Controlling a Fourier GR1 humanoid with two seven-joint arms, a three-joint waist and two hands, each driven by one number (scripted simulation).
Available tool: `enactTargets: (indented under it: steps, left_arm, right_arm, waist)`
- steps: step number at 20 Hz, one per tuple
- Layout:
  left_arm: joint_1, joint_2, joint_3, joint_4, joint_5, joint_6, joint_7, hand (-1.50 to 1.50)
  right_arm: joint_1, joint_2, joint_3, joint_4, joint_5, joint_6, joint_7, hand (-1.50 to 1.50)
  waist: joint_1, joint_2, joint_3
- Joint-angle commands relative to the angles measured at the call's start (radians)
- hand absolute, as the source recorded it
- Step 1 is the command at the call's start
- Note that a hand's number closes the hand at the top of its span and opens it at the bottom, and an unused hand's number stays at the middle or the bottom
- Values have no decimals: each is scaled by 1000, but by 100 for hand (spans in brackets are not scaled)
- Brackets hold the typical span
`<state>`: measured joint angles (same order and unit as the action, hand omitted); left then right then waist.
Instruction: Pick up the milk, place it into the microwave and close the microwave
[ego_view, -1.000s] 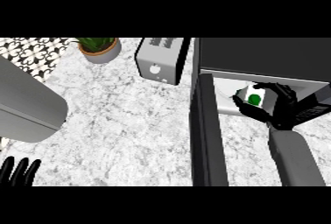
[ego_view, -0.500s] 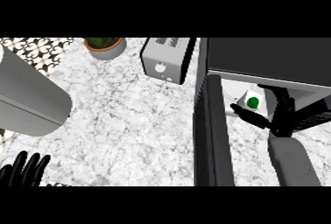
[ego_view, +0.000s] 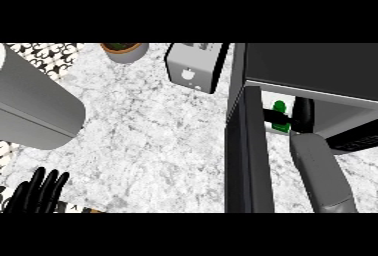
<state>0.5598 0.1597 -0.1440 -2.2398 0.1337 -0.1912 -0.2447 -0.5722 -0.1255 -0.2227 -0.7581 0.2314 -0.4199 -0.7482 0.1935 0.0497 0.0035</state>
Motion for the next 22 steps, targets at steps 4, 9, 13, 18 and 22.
enactTargets:
  steps: [4, 9, 13, 18, 22]
  left_arm:
    - [-35, -40, -68, 25, -74, 37, 16, -150]
    - [-31, -40, -68, 19, -78, 45, 34, -150]
    - [-51, -60, -99, 14, -109, 61, 31, -150]
    - [-25, -84, -136, 22, -144, 83, 22, -150]
    - [-74, -107, -168, 32, -183, 107, 49, -150]
  right_arm:
    - [-271, -77, -28, 253, 22, 40, 232, -150]
    - [-337, -92, -55, 375, 20, 40, 211, -150]
    - [-349, -122, -71, 442, 9, 106, 163, -150]
    - [-350, -98, -100, 501, -13, 129, 82, -150]
    - [-354, -98, -127, 541, -33, 151, 48, -150]
  waist:
    - [-34, 5, 1]
    - [-43, 7, 3]
    - [-61, 5, 4]
    - [-78, -4, 3]
    - [-94, -4, 3]
